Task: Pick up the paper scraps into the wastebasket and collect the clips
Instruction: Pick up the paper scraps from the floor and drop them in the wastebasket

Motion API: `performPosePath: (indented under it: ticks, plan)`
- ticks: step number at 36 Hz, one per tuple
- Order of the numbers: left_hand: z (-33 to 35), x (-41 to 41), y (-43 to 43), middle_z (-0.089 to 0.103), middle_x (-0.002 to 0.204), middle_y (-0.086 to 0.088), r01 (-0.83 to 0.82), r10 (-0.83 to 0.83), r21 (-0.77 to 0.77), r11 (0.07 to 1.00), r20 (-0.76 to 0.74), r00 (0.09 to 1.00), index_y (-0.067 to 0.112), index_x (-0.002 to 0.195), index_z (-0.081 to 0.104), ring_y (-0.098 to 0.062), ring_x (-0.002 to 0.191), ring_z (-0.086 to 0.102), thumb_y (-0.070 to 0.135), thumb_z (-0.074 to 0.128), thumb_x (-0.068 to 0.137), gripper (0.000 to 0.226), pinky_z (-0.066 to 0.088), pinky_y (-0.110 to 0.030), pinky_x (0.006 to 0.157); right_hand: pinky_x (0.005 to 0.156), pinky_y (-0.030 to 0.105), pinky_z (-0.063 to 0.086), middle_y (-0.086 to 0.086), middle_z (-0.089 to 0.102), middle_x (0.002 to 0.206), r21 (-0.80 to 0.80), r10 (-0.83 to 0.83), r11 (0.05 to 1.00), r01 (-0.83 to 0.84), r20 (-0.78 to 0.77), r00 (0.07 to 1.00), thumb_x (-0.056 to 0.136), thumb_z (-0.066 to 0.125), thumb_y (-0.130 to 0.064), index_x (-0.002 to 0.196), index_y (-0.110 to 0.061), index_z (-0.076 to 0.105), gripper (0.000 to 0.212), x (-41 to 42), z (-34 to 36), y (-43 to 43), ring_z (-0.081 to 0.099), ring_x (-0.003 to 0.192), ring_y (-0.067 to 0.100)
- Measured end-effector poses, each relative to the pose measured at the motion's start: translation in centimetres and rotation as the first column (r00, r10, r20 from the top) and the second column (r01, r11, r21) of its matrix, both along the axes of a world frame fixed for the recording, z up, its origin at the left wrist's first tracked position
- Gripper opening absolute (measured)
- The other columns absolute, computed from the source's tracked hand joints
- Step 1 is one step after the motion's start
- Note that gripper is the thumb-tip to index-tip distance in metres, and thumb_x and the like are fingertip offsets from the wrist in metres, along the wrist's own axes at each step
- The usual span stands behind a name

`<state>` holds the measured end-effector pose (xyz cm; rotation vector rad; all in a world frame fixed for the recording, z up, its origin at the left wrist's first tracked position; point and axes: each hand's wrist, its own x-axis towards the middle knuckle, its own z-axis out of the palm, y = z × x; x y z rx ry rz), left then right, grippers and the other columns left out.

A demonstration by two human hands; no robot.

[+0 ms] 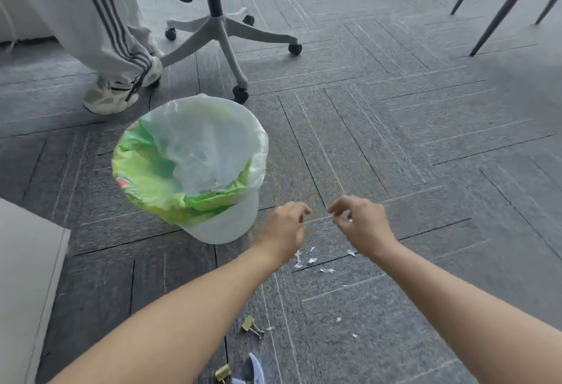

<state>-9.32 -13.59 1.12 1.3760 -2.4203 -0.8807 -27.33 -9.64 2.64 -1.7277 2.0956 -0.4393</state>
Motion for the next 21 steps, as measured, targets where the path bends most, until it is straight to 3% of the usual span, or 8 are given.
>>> performPosePath:
  ticks: [5,7,11,15,21]
  plan:
    - [-5.3,1.0,0.5,0.058,0.111,0.008,-0.090,0.070,0.117,0.989,0.160,0.985,0.027,0.113,0.062,-0.013,0.109,0.051,0.027,0.065,0.090,0.024,0.044,-0.034,0.098,0.099,0.038,0.037,-0.017,0.067,0.109,0.196,0.056,0.980,-0.043,-0.060,0.997,0.094,0.058,-0.031,0.106,-0.034,0.066,0.014,1.0,-5.0,2.2,0.057,0.103,0.008]
    - [-6.8,1.2,1.0,0.056,0.119,0.010,-0.144,0.108,0.174,0.974,0.203,0.973,0.032,0.119,0.059,-0.011,0.116,0.047,0.035,0.069,0.086,0.035,0.040,-0.033,0.105,0.101,0.038,0.034,-0.015,0.064,0.116,0.248,0.059,0.968,-0.041,-0.066,0.996,0.095,0.057,-0.030,0.111,-0.034,0.063,0.018,1.5,-6.8,2.9,0.054,0.110,0.009]
    - [-8.8,1.0,1.9,0.052,0.129,0.013,-0.165,0.113,0.133,0.977,0.334,0.936,0.040,0.126,0.052,-0.014,0.124,0.041,0.053,0.074,0.072,0.060,0.032,-0.037,0.110,0.104,0.039,0.032,-0.014,0.059,0.125,0.313,0.075,0.949,-0.036,-0.113,0.991,0.093,0.059,-0.029,0.126,-0.035,0.057,0.033,2.2,-9.1,3.7,0.050,0.117,0.012]
    - [-9.9,0.5,2.4,0.049,0.127,0.014,-0.170,0.122,0.108,0.979,0.351,0.928,0.040,0.120,0.051,-0.013,0.122,0.039,0.058,0.074,0.068,0.060,0.031,-0.038,0.108,0.103,0.038,0.033,-0.013,0.058,0.123,0.311,0.075,0.950,-0.030,-0.134,0.988,0.090,0.063,-0.033,0.129,-0.034,0.051,0.042,2.7,-10.5,3.6,0.050,0.116,0.013]
    - [-10.6,0.5,2.4,0.052,0.116,0.018,-0.204,0.189,0.018,0.979,0.305,0.933,0.042,0.110,0.055,-0.012,0.112,0.040,0.056,0.072,0.074,0.043,0.032,-0.034,0.100,0.099,0.036,0.034,-0.016,0.057,0.115,0.263,0.070,0.965,-0.024,-0.165,0.984,0.085,0.067,-0.044,0.123,-0.038,0.048,0.044,3.4,-11.5,2.8,0.051,0.111,0.012]
